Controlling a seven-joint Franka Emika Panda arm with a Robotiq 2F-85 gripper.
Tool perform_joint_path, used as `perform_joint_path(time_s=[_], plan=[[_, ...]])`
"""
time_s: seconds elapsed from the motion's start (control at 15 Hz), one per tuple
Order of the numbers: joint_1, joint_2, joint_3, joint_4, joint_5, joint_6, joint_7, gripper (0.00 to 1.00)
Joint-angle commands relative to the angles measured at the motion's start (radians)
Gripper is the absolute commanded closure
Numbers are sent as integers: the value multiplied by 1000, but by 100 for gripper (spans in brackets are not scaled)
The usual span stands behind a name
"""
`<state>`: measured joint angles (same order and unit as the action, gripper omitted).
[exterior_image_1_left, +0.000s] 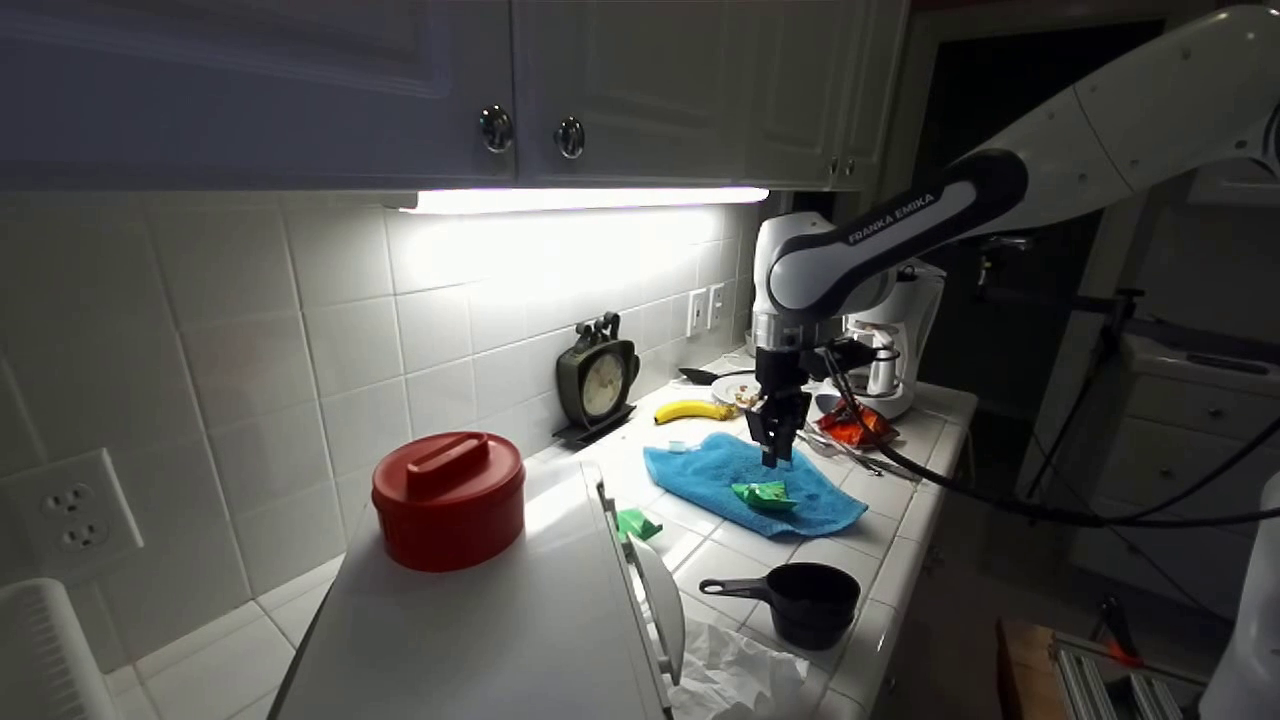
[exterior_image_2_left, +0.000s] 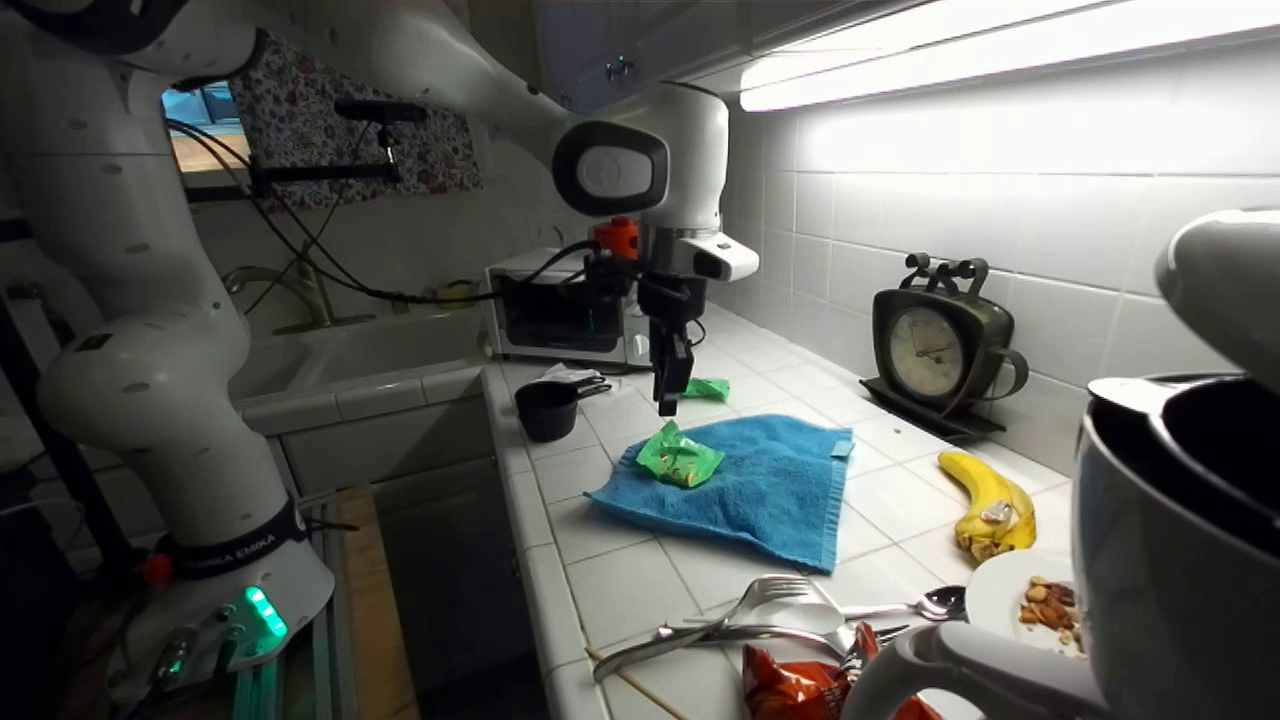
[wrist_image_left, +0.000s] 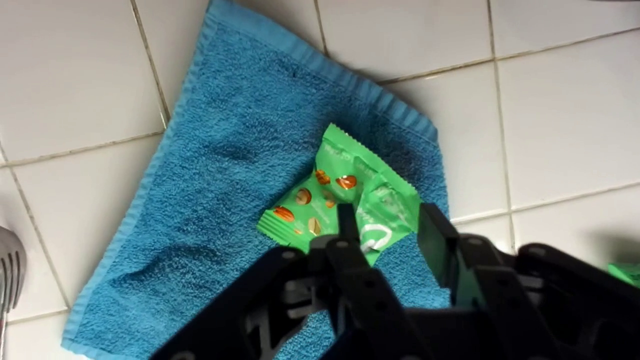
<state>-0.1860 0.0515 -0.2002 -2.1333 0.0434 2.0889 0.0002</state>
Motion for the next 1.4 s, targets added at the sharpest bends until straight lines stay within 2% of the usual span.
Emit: perform_joint_path(time_s=[0.0,0.27,0.33,0.53,0.67,0.73,0.8,1.0,1.07,1.33], plan=[[3,-13,13,-10,1,66,-60,31],[19,5,44,-1,100,151,-166,3],[20,15,53,9,185,150,-214,0],[21,44,77,32,396,135,-339,0],[22,69,90,50,461,130,-395,0],[23,83,93,64,448,116,-385,0],[23,46,88,25,408,135,-352,0],[21,72,97,44,412,135,-358,0],[15,46,100,31,435,132,-420,0],[20,107,98,82,422,184,-373,0]])
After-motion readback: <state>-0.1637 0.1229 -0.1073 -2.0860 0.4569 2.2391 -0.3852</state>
